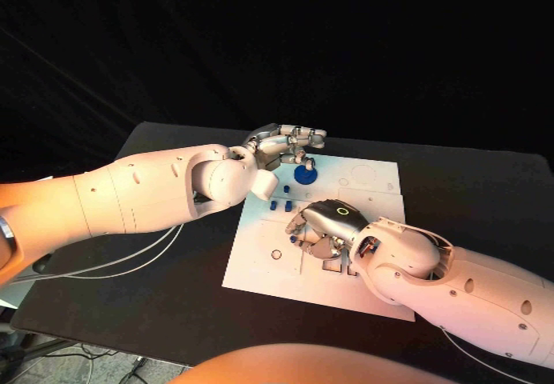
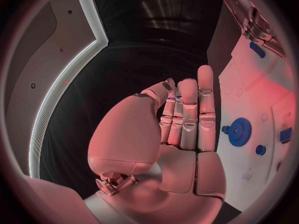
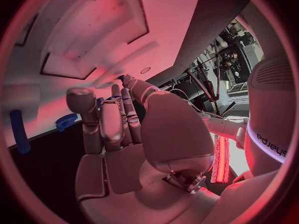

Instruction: Assemble the parts on the task board

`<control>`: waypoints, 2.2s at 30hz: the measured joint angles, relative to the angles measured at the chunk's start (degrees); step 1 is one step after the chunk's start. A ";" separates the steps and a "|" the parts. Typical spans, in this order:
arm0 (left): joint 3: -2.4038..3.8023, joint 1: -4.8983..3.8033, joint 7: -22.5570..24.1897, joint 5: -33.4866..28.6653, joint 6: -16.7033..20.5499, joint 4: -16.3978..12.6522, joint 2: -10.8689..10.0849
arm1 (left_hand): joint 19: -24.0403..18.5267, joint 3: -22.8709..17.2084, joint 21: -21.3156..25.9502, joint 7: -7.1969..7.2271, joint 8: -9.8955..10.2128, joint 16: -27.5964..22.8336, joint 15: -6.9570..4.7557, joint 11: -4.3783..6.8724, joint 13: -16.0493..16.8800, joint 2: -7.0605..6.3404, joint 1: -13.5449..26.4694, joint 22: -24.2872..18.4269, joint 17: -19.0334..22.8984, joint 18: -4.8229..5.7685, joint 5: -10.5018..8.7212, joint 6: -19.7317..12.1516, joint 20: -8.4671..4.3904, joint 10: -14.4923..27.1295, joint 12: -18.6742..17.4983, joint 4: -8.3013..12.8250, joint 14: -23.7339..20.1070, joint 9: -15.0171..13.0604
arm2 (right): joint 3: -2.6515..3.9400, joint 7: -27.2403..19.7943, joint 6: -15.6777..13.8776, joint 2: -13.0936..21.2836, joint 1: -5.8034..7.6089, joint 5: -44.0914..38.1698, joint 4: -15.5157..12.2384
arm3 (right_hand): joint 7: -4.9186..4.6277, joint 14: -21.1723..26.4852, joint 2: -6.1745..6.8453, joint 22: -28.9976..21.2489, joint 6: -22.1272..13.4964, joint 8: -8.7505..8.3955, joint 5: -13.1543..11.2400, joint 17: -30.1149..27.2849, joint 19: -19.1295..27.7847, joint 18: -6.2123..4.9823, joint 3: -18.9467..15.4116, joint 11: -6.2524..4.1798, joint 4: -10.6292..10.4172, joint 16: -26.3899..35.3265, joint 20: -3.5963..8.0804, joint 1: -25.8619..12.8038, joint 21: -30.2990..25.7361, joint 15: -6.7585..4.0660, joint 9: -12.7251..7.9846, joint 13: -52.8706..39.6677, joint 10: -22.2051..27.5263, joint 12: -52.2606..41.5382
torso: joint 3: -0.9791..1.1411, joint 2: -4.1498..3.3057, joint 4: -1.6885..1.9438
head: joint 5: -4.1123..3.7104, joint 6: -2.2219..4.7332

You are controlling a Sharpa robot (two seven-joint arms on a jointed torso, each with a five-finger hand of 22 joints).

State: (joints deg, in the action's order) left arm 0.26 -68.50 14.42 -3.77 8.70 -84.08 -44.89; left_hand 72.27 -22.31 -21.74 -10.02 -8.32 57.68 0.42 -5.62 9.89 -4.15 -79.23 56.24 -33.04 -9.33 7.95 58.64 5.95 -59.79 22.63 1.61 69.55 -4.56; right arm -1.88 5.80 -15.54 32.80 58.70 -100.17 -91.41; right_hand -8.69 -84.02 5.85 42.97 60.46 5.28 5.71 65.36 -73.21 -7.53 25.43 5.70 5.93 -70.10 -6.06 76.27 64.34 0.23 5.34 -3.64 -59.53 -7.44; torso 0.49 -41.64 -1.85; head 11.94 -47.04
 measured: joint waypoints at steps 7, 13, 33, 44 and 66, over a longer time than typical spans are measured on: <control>0.00 0.00 0.00 0.00 0.03 -0.01 -0.15 | 0.00 0.00 0.00 0.00 0.00 0.00 0.20 0.00 0.00 0.00 0.00 -0.05 0.00 0.00 0.00 0.00 0.00 0.00 0.23 0.00 -0.20 0.00 | 0.24 0.37 -2.19 3.36 0.03 0.57 -3.24 | -1.00 0.00 0.74 -2.84 -3.23 -1.32 0.09 -2.03 1.50 -0.01 -1.18 1.13 1.18 1.37 -0.71 0.74 -1.63 0.60 -0.74 -0.06 6.96 1.44 | 0.00 0.07 0.02 | -0.73 0.48; 0.00 -0.01 0.05 0.07 0.07 -0.06 -0.95 | 0.00 0.00 0.00 -0.20 0.00 0.00 0.20 0.00 -0.01 0.00 0.00 -0.05 0.05 0.00 0.00 -0.21 0.00 0.00 0.23 0.00 -0.20 0.05 | 0.99 0.38 -3.26 9.64 2.08 2.87 -7.15 | -1.00 0.00 0.74 -2.20 -3.23 -1.32 1.10 -2.07 1.18 0.00 -1.73 0.88 1.24 1.37 -1.04 0.74 -1.63 0.60 -0.74 -0.40 6.55 -0.78 | -0.02 0.13 -0.12 | -1.03 0.96; -0.01 0.00 0.64 0.19 0.19 -0.43 -1.77 | 0.00 0.00 0.00 -0.20 -0.30 0.00 0.19 -0.21 0.03 0.00 0.00 -0.05 0.05 0.00 0.00 -0.21 0.00 0.20 0.48 0.00 -0.20 0.05 | 1.24 3.50 1.05 15.40 6.52 4.02 -6.04 | 0.51 0.00 -0.31 -2.55 -6.43 -1.54 1.12 -3.41 0.55 -0.01 -5.12 1.33 0.07 2.25 -1.22 0.69 -1.29 1.00 -1.28 -0.05 8.39 -1.32 | -0.22 0.47 -0.80 | -2.23 2.31; -0.01 0.01 0.73 0.23 0.21 -0.46 -1.79 | 0.00 0.00 0.00 -0.19 -0.30 0.00 0.19 0.00 0.08 0.00 0.00 -0.09 0.04 0.00 0.00 -0.21 0.00 0.42 0.48 0.00 -0.20 0.05 | 1.09 4.88 4.09 13.23 6.53 2.60 -4.57 | -0.25 -0.01 -2.08 -2.54 -2.99 -0.87 0.47 -3.91 0.24 0.00 -4.21 0.28 -0.78 2.26 -0.92 0.65 -1.30 1.00 -0.79 -0.14 2.42 -4.69 | -0.29 0.40 -0.65 | -2.36 2.44; -0.01 0.01 0.73 0.27 0.18 -0.29 -1.68 | 0.00 0.00 0.00 -0.19 -0.29 0.00 0.19 0.00 0.07 0.00 0.00 -0.09 0.14 0.00 0.00 -0.21 0.00 0.41 0.48 0.00 -0.20 0.04 | 0.96 6.23 6.54 11.62 6.50 0.50 -3.44 | 0.39 0.06 -2.07 -2.21 0.44 0.03 -0.62 -3.86 -0.38 -0.01 -2.00 -0.60 -0.97 2.25 -0.29 0.65 -1.30 0.23 -0.40 0.08 -0.77 -4.67 | -0.26 0.42 -0.67 | -2.35 2.23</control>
State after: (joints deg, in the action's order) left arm 0.25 -68.50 15.15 -3.50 8.88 -84.36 -46.57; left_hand 72.27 -22.31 -21.75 -10.21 -8.61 57.68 0.62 -5.61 9.96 -4.15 -79.23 56.15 -32.90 -9.33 7.95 58.44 5.95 -59.38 23.11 1.60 69.35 -4.52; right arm -0.91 12.03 -9.00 44.42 65.20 -99.67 -94.86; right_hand -8.30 -83.96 3.77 40.75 60.90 5.31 5.09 61.49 -73.59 -7.53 23.43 5.10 4.97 -67.84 -6.35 76.92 63.04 0.46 4.93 -3.57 -60.31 -12.11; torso 0.23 -41.22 -2.52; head 9.59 -44.81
